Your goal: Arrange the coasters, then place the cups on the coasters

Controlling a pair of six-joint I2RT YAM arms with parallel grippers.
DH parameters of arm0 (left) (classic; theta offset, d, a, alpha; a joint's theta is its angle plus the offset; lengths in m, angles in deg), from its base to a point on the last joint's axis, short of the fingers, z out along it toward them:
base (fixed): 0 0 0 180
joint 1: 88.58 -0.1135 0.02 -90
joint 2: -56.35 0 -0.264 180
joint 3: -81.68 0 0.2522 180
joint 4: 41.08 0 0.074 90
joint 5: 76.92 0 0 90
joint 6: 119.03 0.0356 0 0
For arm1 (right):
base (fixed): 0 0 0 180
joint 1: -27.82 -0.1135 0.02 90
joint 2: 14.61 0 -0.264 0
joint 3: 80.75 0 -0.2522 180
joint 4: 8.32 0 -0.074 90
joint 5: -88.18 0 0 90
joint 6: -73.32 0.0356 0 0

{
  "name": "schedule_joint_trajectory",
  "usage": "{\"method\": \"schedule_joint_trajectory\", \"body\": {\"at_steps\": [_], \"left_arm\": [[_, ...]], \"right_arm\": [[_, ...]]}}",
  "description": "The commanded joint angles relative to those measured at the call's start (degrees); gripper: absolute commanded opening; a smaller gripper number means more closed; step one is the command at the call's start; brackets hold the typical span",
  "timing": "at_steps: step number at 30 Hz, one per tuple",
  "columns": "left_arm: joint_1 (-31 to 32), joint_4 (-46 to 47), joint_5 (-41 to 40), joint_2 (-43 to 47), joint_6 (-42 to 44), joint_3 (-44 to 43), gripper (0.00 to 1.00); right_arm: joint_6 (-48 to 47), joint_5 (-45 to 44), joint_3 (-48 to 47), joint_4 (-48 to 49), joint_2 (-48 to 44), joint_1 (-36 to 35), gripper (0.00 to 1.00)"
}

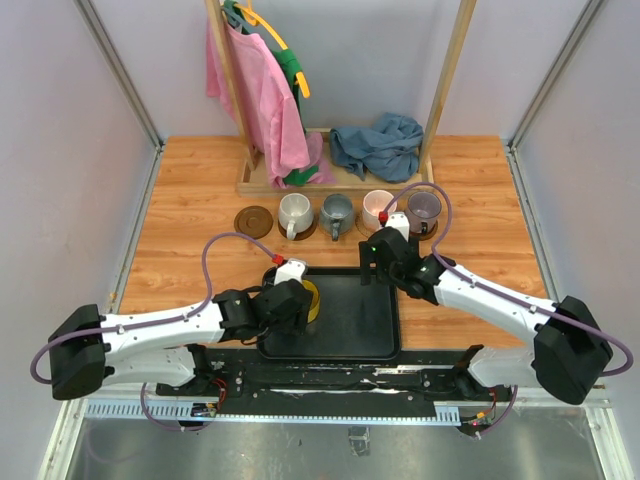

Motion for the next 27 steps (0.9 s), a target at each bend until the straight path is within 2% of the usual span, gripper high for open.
{"method": "schedule_joint_trajectory", "body": {"at_steps": [1, 6, 22, 27], "left_arm": [[0.5, 0.1, -2.0, 2.1, -1.4, 1.2, 0.64], [0.4, -0.7, -1.0, 1.3, -1.6, 1.4, 0.59], [0.4, -1.2, -1.4, -2.7, -2.7, 1.7, 0.6], [0.4, -0.9, -2.1, -3.0, -3.2, 2.4, 0.5]], "right_arm": [[-0.2, 0.3, -1.9, 0.0, 0.6, 1.6, 0.91], [0.0, 0.6, -2.1, -0.1, 0.9, 1.6, 0.91], [0.0, 0.6, -1.6, -0.1, 0.7, 1.6, 0.91], [0.1, 0.6, -1.3, -0.1, 0.7, 1.6, 0.91]]}}
